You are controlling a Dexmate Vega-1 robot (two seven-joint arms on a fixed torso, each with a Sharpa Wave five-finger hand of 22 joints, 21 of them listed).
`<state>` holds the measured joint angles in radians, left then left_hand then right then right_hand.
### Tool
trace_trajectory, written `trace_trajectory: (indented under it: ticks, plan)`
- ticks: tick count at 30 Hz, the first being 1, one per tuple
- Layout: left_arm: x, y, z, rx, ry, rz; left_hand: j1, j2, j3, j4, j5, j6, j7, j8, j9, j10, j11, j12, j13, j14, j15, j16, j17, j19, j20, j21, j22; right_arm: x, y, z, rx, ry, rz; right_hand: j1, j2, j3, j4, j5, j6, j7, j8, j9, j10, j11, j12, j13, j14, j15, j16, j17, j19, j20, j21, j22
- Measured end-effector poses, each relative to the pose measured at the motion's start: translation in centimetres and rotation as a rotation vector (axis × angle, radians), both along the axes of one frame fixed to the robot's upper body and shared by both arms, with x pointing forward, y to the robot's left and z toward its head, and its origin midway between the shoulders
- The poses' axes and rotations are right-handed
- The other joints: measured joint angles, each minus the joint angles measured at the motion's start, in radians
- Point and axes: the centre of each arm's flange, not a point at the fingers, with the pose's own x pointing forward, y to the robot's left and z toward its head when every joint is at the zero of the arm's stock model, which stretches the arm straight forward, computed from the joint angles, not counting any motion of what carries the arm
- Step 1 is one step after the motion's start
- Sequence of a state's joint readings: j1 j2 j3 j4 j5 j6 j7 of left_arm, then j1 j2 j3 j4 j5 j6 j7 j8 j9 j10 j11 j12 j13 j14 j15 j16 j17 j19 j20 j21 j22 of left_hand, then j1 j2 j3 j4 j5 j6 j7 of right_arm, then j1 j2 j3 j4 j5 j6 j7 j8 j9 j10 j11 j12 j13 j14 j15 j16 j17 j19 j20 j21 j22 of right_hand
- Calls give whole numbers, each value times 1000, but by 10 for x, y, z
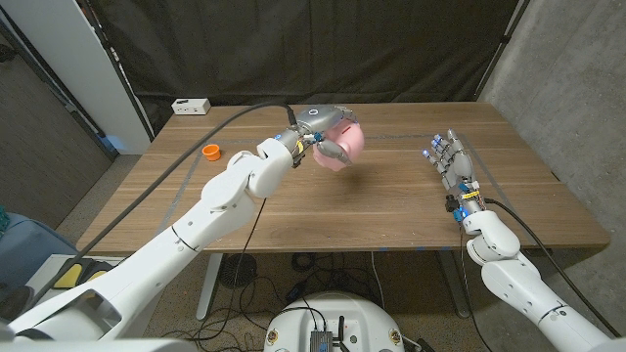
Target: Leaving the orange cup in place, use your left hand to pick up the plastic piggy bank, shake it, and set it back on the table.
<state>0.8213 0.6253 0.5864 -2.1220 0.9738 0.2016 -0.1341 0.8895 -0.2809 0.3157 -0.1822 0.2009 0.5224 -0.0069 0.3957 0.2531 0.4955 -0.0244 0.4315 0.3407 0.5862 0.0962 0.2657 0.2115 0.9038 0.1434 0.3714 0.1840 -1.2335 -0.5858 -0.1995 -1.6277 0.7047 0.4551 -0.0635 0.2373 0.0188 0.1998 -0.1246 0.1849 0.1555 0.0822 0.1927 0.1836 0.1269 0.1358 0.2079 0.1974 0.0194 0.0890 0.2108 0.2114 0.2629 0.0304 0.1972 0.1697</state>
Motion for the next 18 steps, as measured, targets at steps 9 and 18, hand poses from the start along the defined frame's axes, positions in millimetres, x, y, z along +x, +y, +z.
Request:
trace_trajectory:
  ticks: [9,18]
  plan:
    - [3,29,0,-54,-80,38,-1,1,0,0,-2,1,1,4,-3,2,1,-1,0,11,11,8,4,0,0,8,0,-1,0,-1,1,2,2,0,0,0,0,0,0,0,0,0,0,0,0,0,0,0,0,0,0,0,0,0]
    - [0,81,4,-271,-149,-88,-1,1,0,0,-5,1,1,6,-6,2,1,1,0,18,18,9,5,0,0,7,0,1,-1,-4,8,9,6,0,0,0,0,0,0,0,0,0,0,0,0,0,0,0,0,0,0,0,0,0]
